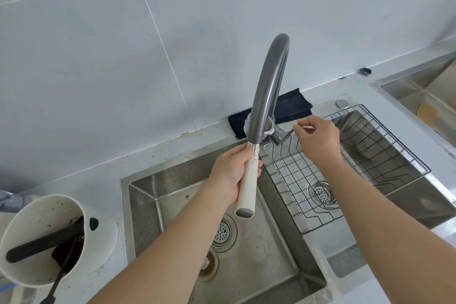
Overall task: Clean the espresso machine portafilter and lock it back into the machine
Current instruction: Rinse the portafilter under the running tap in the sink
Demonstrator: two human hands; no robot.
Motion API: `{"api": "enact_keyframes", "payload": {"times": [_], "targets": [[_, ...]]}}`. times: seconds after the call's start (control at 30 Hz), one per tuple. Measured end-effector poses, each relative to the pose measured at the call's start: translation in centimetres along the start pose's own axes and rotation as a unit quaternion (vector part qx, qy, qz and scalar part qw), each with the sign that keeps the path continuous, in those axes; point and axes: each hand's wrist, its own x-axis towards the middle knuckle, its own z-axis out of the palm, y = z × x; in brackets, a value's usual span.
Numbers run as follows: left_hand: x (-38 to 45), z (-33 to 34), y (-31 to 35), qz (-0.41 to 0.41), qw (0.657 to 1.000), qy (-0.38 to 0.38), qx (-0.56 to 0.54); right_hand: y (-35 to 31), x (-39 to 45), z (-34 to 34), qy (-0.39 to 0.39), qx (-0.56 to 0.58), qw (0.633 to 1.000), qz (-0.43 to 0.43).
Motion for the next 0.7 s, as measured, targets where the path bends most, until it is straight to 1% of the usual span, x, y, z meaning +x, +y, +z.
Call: {"api": "enact_keyframes", "payload": {"times": [0.27,0.37,0.57,0.7], "targets": [[1.0,1.0,0.3,-0.038,0.999,0.027,-0.013,-0.1,-0.1,0.0,-0.001,0.004,1.0,0.005],[1.2,1.4,0.4,-0.046,0.998,0.035,-0.033,-0.1,-0.1,0.0,0.0,0.006,1.0,0.008],[1.4,1.6,0.2,-0.051,0.996,0.042,-0.064,0.1,0.0,0.1,0.001,0.019,1.0,0.013],[1.2,1.3,-0.2,-0.047,0.997,0.041,-0.054,0.1,0.0,0.1,0.0,0.019,1.0,0.015]]}}
